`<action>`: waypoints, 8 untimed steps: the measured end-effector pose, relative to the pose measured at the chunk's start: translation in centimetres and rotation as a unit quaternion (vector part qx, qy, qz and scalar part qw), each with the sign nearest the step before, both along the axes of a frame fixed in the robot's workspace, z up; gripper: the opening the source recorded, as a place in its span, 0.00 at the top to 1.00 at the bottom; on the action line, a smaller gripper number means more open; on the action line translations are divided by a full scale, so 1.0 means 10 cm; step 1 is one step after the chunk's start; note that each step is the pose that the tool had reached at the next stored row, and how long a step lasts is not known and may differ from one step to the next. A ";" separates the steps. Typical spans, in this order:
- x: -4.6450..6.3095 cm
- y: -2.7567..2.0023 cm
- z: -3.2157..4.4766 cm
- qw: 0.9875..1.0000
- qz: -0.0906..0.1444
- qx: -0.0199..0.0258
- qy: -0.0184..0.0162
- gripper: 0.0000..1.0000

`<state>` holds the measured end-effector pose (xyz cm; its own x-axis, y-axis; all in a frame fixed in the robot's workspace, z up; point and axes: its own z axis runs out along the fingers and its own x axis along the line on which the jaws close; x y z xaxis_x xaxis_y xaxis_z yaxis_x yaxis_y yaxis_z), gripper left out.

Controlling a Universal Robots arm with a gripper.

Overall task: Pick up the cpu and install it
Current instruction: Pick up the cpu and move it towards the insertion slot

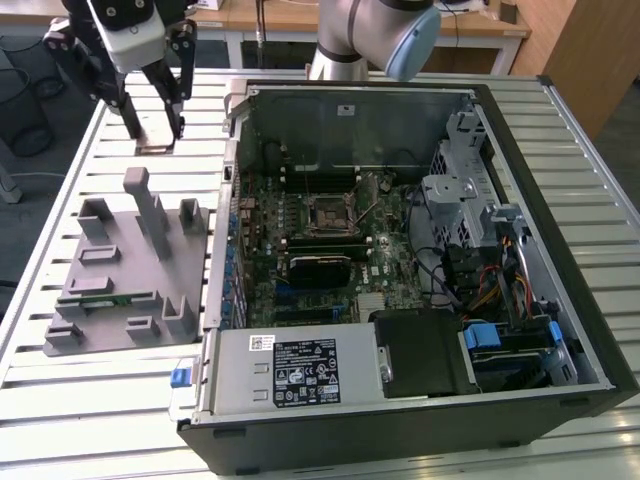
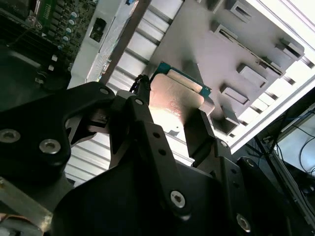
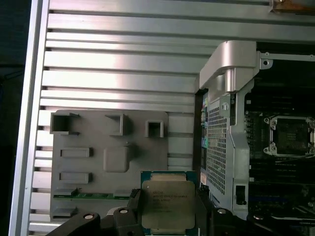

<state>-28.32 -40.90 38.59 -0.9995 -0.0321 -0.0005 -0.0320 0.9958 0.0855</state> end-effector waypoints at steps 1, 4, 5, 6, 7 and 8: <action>0.03 0.000 0.000 1.000 0.000 0.000 0.000 0.47; 0.13 0.000 0.000 1.000 0.000 0.001 0.000 0.47; 0.17 0.000 0.000 1.000 0.000 0.001 0.000 0.47; 0.21 0.000 0.000 1.000 0.000 0.001 0.000 0.47; 0.25 0.000 0.000 1.000 0.000 0.001 0.000 0.47; 0.28 0.000 0.000 1.000 0.000 0.001 0.000 0.47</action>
